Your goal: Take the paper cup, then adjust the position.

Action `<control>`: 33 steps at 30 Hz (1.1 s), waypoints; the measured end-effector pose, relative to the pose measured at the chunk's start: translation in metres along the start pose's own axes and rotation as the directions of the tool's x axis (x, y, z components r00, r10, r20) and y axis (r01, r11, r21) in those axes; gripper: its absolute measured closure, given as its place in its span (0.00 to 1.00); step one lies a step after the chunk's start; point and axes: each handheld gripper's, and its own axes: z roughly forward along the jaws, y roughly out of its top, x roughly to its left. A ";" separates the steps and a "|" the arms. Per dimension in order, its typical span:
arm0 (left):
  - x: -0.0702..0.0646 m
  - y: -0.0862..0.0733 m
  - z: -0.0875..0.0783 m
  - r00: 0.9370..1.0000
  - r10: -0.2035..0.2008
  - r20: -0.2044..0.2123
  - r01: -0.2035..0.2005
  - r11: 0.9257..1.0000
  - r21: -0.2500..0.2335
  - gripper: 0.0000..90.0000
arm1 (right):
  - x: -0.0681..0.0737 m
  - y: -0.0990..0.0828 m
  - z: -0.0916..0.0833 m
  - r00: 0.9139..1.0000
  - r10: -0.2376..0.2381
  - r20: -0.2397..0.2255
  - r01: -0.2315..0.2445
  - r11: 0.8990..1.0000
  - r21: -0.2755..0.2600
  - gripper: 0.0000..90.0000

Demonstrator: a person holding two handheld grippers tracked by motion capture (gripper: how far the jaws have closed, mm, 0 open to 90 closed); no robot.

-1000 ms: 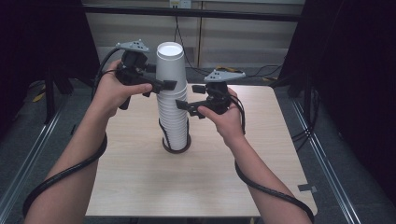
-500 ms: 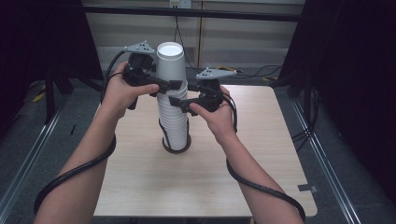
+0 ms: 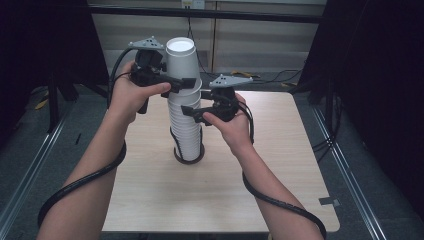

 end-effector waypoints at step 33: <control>-0.008 0.040 -0.032 0.999 0.015 -0.039 -0.018 0.997 -0.079 0.15 | -0.001 -0.015 -0.005 0.999 -0.028 -0.021 0.028 0.999 0.040 0.18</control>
